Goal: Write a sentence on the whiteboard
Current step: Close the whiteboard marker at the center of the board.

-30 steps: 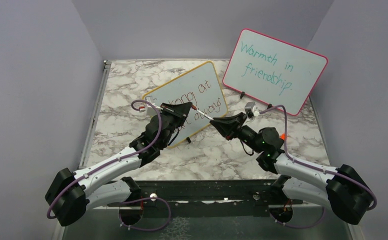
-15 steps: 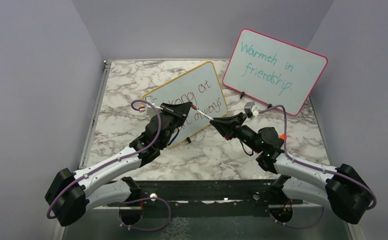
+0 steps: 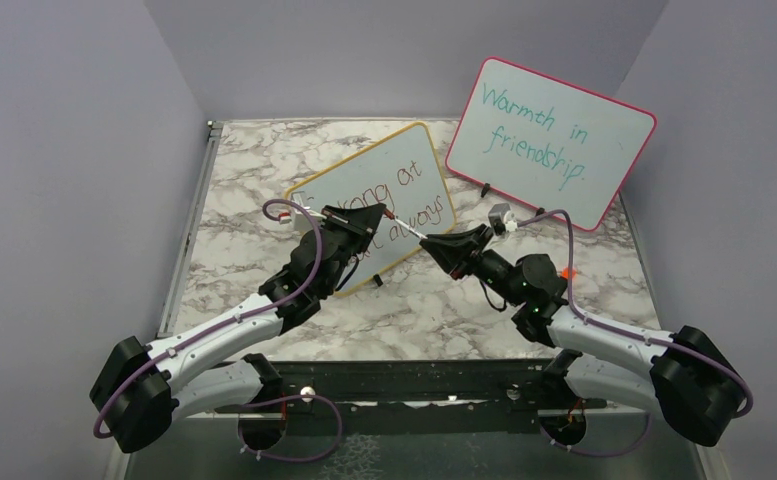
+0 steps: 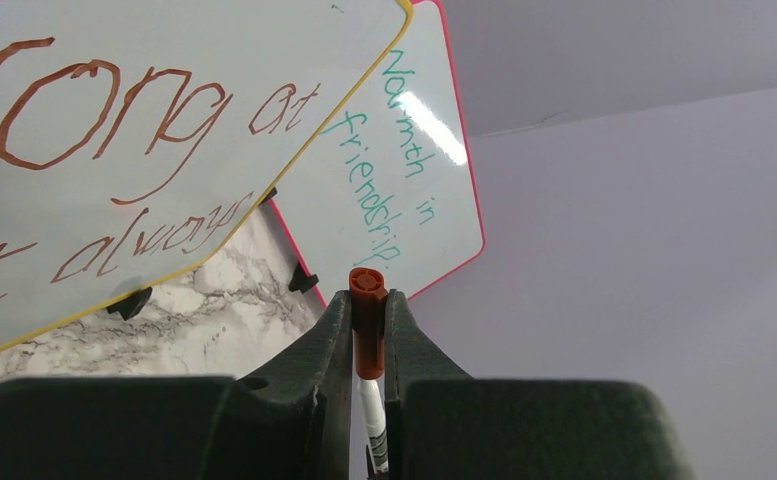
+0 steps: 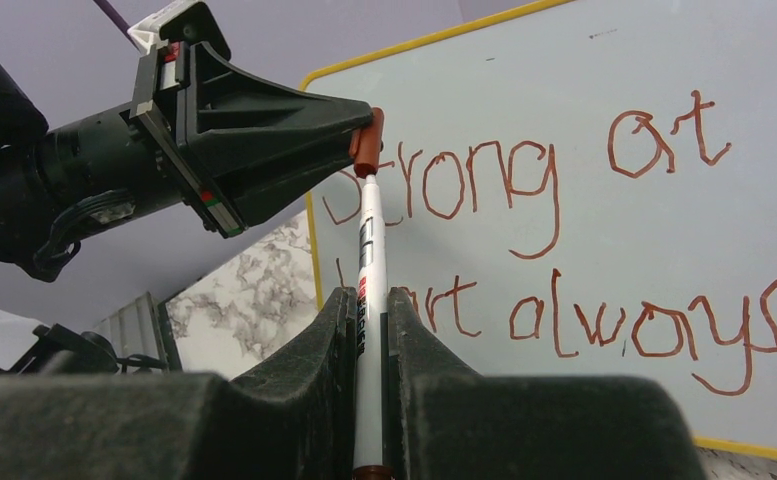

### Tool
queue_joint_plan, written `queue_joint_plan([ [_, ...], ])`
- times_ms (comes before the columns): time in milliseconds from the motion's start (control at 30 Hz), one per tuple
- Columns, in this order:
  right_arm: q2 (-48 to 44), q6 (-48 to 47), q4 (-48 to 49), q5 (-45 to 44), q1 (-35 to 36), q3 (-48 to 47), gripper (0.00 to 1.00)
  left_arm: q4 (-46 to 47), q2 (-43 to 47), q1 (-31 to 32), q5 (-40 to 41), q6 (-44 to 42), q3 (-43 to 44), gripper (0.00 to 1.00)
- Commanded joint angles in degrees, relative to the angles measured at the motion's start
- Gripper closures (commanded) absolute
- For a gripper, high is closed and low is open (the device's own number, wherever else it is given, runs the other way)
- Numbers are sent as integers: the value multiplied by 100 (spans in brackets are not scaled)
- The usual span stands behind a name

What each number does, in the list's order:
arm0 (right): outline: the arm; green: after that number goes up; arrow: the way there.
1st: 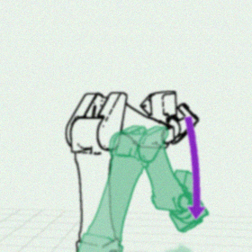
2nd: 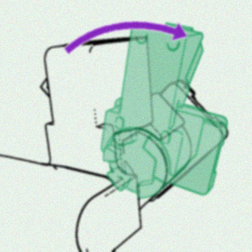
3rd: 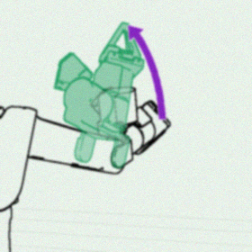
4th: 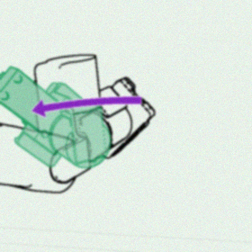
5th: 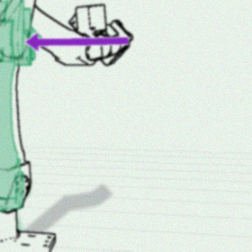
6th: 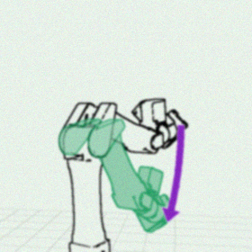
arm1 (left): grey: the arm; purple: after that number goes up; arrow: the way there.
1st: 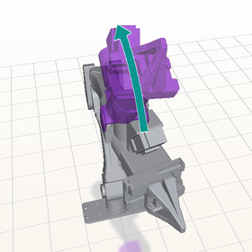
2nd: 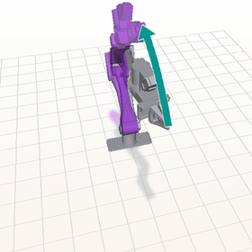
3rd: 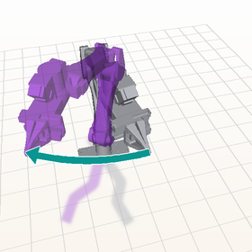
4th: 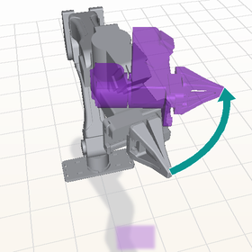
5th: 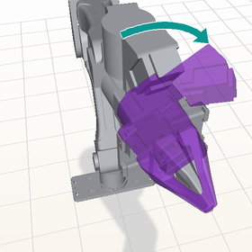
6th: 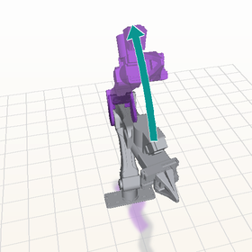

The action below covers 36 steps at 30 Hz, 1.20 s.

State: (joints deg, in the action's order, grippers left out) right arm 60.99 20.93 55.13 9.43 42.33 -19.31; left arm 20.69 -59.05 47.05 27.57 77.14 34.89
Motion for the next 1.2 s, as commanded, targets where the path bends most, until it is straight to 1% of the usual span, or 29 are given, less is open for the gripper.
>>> queue_joint_plan([
  [0, 47, -19, 304, -213, 30, -161, 99, 251, -34, -4, -271, 68, 50, 100],
  [433, 251, 101, 614, -395, 30, -197, 99, 468, -336, 17, -583, 294, 35, 100],
  [600, 427, 162, 931, -482, 30, -240, 99, 602, -430, 122, -620, 327, 49, 100],
  [800, 761, 197, 1303, -627, 39, -379, 99, 779, -531, 311, -684, 354, 31, 100],
  [1000, 1169, 315, 2032, -745, 48, -426, 99, 952, -648, 623, -652, 369, -42, 100],
  [1167, 1351, 342, 2215, -755, 63, -559, 99, 1082, -782, 815, -695, 293, -83, 100],
])
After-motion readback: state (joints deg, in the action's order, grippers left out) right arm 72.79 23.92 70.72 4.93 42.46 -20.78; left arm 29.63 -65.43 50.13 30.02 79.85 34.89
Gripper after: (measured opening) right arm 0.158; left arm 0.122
